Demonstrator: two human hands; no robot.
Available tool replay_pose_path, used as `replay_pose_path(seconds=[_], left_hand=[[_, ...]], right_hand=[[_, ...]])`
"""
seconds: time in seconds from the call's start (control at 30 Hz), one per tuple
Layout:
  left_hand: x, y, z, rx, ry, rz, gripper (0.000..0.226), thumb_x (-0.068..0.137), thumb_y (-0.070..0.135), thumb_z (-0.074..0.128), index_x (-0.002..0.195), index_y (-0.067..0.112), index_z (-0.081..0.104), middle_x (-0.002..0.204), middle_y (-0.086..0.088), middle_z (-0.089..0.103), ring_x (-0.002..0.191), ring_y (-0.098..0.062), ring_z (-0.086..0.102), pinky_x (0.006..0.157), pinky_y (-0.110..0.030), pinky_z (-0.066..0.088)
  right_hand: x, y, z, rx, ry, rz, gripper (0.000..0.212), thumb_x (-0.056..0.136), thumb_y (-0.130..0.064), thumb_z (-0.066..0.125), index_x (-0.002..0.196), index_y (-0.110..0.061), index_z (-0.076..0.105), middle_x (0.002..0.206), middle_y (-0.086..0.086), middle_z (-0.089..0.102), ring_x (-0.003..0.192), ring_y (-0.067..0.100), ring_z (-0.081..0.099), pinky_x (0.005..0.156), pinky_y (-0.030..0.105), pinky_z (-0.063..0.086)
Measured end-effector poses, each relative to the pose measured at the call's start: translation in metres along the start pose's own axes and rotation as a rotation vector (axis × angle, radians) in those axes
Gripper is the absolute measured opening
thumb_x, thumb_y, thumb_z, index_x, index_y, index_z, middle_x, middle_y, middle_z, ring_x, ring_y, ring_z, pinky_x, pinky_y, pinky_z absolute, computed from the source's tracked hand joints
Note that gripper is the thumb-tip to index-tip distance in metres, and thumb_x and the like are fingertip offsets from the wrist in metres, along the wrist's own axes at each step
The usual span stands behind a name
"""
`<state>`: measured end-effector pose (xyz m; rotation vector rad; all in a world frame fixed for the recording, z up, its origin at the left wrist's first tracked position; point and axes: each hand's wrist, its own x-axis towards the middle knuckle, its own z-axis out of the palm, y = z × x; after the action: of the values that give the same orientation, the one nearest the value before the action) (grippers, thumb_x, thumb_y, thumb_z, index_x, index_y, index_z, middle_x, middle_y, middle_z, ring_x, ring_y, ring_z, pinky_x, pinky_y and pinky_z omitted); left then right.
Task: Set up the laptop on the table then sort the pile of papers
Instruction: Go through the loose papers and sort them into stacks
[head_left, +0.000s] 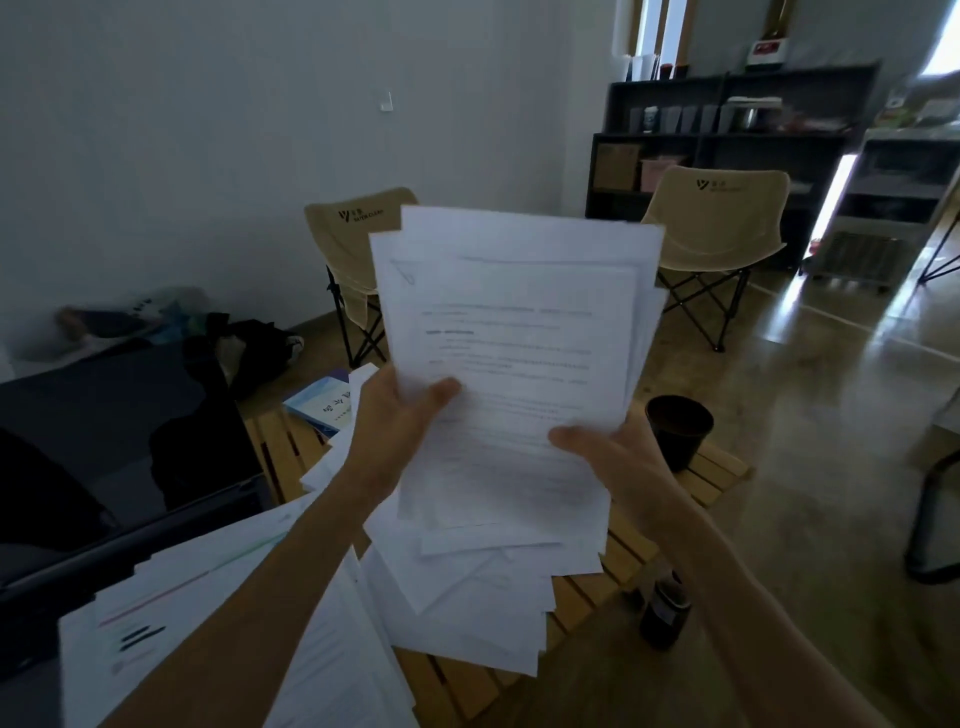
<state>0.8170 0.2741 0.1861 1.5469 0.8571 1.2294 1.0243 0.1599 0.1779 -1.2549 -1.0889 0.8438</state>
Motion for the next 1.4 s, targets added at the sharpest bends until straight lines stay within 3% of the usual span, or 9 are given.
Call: replay_pose_path(seconds=[0.3, 0.47, 0.67, 0.8, 0.9, 1.0, 1.13, 1.3, 1.4], left_hand=[[-0.036, -0.001, -0.007, 0.073, -0.047, -0.046, 0.051, 0.069, 0.045, 0.077, 0.114, 0.032, 0.058, 0.111, 0.01, 0.067, 0.102, -0.01, 0.066, 0.083, -0.029, 0.057], [-0.038, -0.009, -0.008, 0.005, 0.028, -0.09, 0.038, 0.083, 0.018, 0.073, 0.119, 0.023, 0.058, 0.118, 0.002, 0.065, 0.109, -0.018, 0.062, 0.088, -0.037, 0.054], [-0.055, -0.04, 0.009, -0.066, 0.012, -0.135, 0.035, 0.071, 0.024, 0.065, 0.105, 0.033, 0.059, 0.104, 0.01, 0.067, 0.096, -0.01, 0.064, 0.066, -0.016, 0.054], [-0.049, -0.057, 0.014, -0.026, -0.095, -0.186, 0.029, 0.089, 0.008, 0.06, 0.113, 0.024, 0.063, 0.109, 0.0, 0.07, 0.103, -0.018, 0.066, 0.077, -0.024, 0.057], [-0.033, -0.057, 0.016, -0.044, -0.084, -0.26, 0.027, 0.103, 0.026, 0.041, 0.103, 0.017, 0.067, 0.1, -0.004, 0.072, 0.092, -0.017, 0.068, 0.082, -0.03, 0.055], [-0.012, -0.085, 0.007, 0.395, 0.039, -0.333, 0.039, 0.102, 0.041, 0.038, 0.093, 0.011, 0.06, 0.088, -0.006, 0.067, 0.084, -0.021, 0.064, 0.082, -0.036, 0.048], [-0.005, -0.125, -0.004, 1.038, -0.091, -0.353, 0.06, 0.087, 0.048, 0.062, 0.13, 0.01, 0.046, 0.131, -0.012, 0.05, 0.117, -0.027, 0.052, 0.099, -0.038, 0.045], [0.019, -0.131, -0.005, 1.104, -0.529, -0.282, 0.101, 0.083, 0.058, 0.064, 0.155, 0.014, 0.01, 0.163, -0.005, 0.004, 0.149, -0.023, 0.009, 0.121, -0.036, 0.012], [0.024, -0.136, -0.001, 1.145, -0.639, -0.276, 0.11, 0.076, 0.069, 0.063, 0.156, 0.018, 0.007, 0.164, -0.003, 0.003, 0.15, -0.022, 0.008, 0.12, -0.037, 0.012]], right_hand=[[-0.011, -0.009, 0.006, -0.111, -0.014, -0.026, 0.026, 0.083, -0.015, 0.078, 0.106, -0.026, 0.07, 0.103, -0.007, 0.076, 0.096, 0.013, 0.073, 0.083, 0.037, 0.061], [-0.006, -0.006, 0.002, -0.093, -0.021, -0.001, 0.022, 0.086, -0.016, 0.075, 0.107, -0.023, 0.07, 0.101, -0.004, 0.075, 0.094, 0.014, 0.072, 0.082, 0.037, 0.061], [-0.016, 0.048, 0.0, -0.001, 0.034, 0.116, 0.026, 0.086, -0.013, 0.075, 0.109, -0.026, 0.071, 0.108, -0.002, 0.074, 0.105, 0.021, 0.068, 0.091, 0.043, 0.058], [-0.02, 0.069, 0.0, -0.039, 0.011, 0.214, 0.02, 0.092, -0.015, 0.07, 0.111, -0.022, 0.07, 0.11, -0.002, 0.074, 0.109, 0.023, 0.068, 0.091, 0.04, 0.058], [-0.013, 0.065, -0.022, -0.121, 0.086, 0.227, 0.017, 0.094, -0.018, 0.067, 0.11, -0.021, 0.069, 0.106, -0.007, 0.074, 0.099, 0.015, 0.069, 0.075, 0.025, 0.054], [-0.006, 0.066, -0.054, -0.194, 0.114, 0.343, 0.013, 0.094, -0.015, 0.067, 0.104, -0.021, 0.069, 0.105, -0.007, 0.071, 0.093, 0.012, 0.066, 0.08, 0.031, 0.05], [-0.011, 0.103, -0.071, -0.34, 0.092, 0.703, 0.019, 0.089, -0.007, 0.072, 0.105, -0.008, 0.062, 0.101, 0.006, 0.061, 0.089, 0.023, 0.057, 0.089, 0.042, 0.043], [-0.001, 0.119, -0.066, -0.353, 0.127, 0.773, 0.016, 0.086, -0.004, 0.072, 0.097, -0.007, 0.061, 0.099, 0.01, 0.061, 0.092, 0.028, 0.057, 0.087, 0.04, 0.044], [0.003, 0.125, -0.061, -0.306, 0.099, 0.758, 0.013, 0.086, -0.002, 0.072, 0.091, -0.009, 0.063, 0.096, 0.01, 0.065, 0.084, 0.024, 0.062, 0.072, 0.035, 0.05]])
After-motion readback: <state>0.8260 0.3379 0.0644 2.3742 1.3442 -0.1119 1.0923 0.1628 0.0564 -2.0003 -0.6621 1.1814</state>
